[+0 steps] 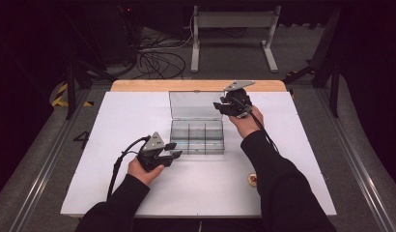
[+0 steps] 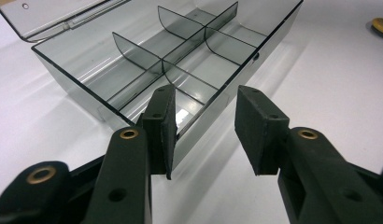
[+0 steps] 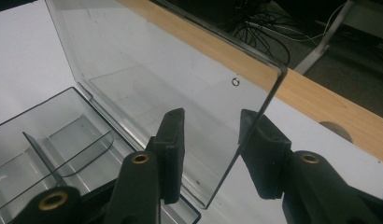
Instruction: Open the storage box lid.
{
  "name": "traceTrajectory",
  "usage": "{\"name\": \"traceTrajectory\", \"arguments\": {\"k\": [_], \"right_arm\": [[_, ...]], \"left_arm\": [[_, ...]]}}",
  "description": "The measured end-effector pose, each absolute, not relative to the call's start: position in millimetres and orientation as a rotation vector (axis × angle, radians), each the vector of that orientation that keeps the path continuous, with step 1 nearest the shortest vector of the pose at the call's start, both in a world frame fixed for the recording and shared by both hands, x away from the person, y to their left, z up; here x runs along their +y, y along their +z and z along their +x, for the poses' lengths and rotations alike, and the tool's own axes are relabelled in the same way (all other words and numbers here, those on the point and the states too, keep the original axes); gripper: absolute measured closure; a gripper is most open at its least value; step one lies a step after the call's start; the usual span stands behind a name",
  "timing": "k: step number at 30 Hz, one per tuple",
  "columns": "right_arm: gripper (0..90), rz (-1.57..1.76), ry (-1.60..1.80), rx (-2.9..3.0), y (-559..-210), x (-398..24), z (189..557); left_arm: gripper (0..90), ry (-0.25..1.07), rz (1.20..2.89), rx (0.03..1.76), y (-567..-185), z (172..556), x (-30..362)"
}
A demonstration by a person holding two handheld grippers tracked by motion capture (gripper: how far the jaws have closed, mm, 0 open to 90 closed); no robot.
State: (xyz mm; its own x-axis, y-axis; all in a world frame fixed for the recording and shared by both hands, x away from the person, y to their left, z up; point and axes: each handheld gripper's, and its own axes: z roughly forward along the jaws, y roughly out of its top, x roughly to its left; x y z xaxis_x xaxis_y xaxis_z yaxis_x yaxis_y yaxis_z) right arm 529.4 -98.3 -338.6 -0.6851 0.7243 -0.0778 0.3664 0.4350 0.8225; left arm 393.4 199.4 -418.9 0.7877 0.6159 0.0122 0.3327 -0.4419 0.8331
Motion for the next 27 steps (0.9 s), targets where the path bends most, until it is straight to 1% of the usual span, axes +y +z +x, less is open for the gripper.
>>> {"name": "traceTrajectory", "arguments": {"k": [4,15,24,27], "right_arm": [[58.6,0.928,1.147,2.269,-341,-98,531],[44.2,0.957,1.151,2.269,-352,-92,539],[37.9,1.007,1.148,2.285,-363,-91,546],[34.2,1.026,1.146,2.292,-367,-90,549]], "left_arm": [[58.7,0.394,2.067,0.704,-419,393,199],[58.5,0.389,2.062,0.707,-419,393,199],[58.5,0.39,2.063,0.709,-419,393,199],[58.5,0.39,2.062,0.709,-419,393,199]]}}
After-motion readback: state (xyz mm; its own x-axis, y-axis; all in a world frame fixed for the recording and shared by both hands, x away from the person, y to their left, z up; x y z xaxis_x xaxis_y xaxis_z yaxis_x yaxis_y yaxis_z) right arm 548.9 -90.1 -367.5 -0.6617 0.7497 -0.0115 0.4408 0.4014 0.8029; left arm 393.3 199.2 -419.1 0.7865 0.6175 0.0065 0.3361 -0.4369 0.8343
